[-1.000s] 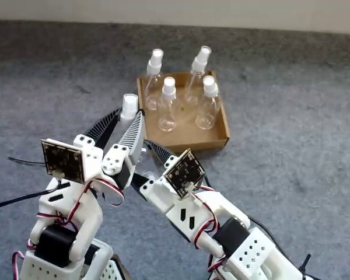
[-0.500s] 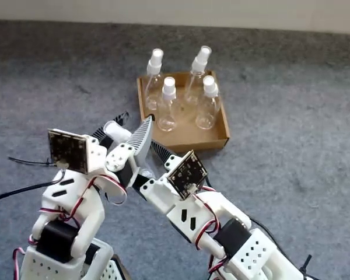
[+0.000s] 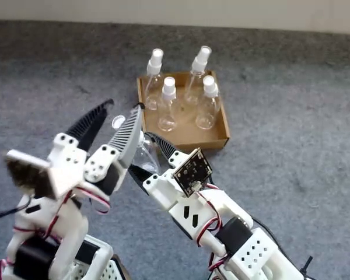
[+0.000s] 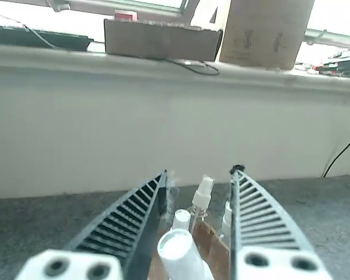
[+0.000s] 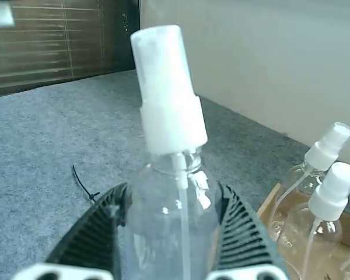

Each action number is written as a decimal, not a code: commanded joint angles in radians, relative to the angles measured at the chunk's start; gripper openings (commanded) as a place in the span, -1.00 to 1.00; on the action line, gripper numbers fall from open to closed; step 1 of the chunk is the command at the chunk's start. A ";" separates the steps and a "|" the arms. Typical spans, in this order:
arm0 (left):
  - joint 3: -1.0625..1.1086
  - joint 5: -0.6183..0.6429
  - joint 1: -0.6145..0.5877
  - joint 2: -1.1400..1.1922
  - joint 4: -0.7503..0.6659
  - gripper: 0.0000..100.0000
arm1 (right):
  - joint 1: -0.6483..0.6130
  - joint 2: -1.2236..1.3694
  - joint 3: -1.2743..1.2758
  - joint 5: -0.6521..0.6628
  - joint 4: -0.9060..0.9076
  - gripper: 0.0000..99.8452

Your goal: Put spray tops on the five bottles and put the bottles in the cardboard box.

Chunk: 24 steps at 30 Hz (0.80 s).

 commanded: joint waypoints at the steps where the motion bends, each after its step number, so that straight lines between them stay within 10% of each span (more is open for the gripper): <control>1: -0.087 -0.074 -0.059 0.012 -0.002 -0.66 | 0.010 -0.018 -0.004 0.011 -0.025 -0.99; 9: 0.025 -0.109 -0.228 0.013 -0.038 -0.66 | 0.010 -0.018 -0.004 0.011 -0.025 -0.99; 24: 0.148 -0.112 -0.071 0.013 -0.038 -0.67 | -0.047 -0.016 0.035 0.011 -0.024 -0.99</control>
